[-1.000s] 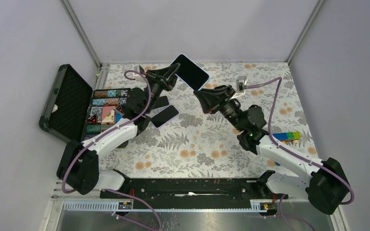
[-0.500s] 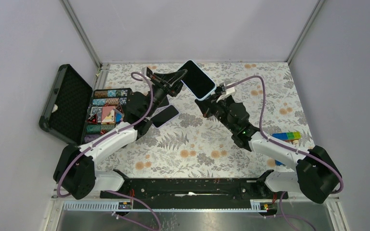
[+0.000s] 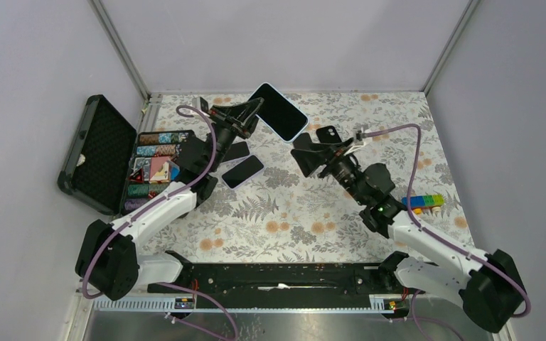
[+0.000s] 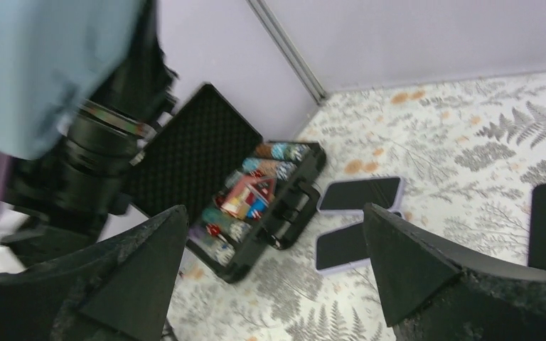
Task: Take the phone out of the phone case
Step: Remove the phone case from the phone.
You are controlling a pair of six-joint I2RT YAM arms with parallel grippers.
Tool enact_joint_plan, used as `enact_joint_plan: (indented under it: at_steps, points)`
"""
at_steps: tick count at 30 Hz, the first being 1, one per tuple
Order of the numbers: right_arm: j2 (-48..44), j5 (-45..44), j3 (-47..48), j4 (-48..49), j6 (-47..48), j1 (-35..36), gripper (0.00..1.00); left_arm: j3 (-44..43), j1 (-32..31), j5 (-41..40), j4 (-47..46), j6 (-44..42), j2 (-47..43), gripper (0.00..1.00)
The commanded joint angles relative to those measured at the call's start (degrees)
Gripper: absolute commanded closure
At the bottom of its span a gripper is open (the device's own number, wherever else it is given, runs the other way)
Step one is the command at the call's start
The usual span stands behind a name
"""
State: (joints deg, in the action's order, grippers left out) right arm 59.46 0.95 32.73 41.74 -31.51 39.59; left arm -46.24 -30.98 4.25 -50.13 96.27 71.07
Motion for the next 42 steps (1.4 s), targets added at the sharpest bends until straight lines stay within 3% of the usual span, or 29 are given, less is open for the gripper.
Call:
enact_joint_plan:
  at_steps: [1,6,11,19,26,34,42]
  points:
    - [-5.53,-1.26,-0.25,0.18,-5.25,-1.2,0.0,-2.1,0.66,-1.19,-7.53,-2.68,0.62,1.0]
    - [-1.49,15.84,6.58,3.75,-6.59,-1.13,0.36,-3.11,0.49,-0.54,-11.49,-2.25,4.08,1.0]
    - [2.59,13.59,4.96,17.92,-11.72,-1.14,0.41,-2.83,0.4,-0.44,-13.71,-0.74,5.5,1.0]
    - [5.74,9.81,3.37,27.91,-12.15,-1.02,0.61,-2.67,0.29,-0.62,-13.69,-0.28,5.7,1.0]
    - [6.75,8.92,3.65,26.47,-9.34,-1.04,0.75,-2.08,-0.38,-2.05,-9.88,1.51,4.49,1.0]
    - [8.39,5.82,2.94,21.45,-4.47,-1.03,1.0,-2.85,-1.19,-0.65,-8.16,6.01,3.82,1.0]
    - [12.45,1.29,1.05,20.55,-0.27,-1.06,1.0,-2.24,-2.58,-4.04,-6.57,7.7,-0.05,1.0]
